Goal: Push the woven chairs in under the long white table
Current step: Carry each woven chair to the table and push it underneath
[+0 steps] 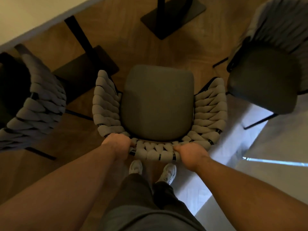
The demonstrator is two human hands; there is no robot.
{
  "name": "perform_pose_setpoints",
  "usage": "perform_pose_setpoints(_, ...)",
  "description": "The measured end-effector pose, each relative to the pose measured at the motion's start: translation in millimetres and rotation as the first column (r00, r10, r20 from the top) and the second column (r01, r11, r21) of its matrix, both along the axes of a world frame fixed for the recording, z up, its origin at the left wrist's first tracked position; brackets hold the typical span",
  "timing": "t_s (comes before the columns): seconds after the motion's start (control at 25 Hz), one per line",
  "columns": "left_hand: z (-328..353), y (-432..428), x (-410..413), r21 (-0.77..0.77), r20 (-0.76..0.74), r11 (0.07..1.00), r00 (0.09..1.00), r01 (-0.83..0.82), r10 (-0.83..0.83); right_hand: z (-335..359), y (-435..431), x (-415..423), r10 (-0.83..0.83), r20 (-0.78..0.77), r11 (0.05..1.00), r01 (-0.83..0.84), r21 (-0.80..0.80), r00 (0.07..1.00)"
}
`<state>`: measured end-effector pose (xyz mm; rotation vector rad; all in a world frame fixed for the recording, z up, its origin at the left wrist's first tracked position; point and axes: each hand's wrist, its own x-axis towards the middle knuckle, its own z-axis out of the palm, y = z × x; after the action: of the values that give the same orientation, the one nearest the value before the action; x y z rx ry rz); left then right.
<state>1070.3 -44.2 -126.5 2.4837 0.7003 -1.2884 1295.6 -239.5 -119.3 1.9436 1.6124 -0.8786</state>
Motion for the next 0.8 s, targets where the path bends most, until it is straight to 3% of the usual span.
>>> perform_pose_setpoints(0.24, -3, 5, -1, -0.064, 0.031, 0.983, 0.985, -0.17, 0.173, -6, 47, 32, 0.103, 0.016, 0.993, -0.102, -0.061, 0.995)
perform_pose_setpoints(0.44, 5, 23, 3, -0.04, 0.022, 0.969, 0.969, -0.245, 0.246, -9, 90, 48, 0.192, 0.027, 0.981, -0.192, -0.011, 0.981)
perform_pose_setpoints(0.8, -7, 12, 57, -0.052, -0.005, 0.876, 0.878, -0.479, 0.48, -12, 154, 126, 0.476, 0.024, 0.879, -0.476, -0.009, 0.879)
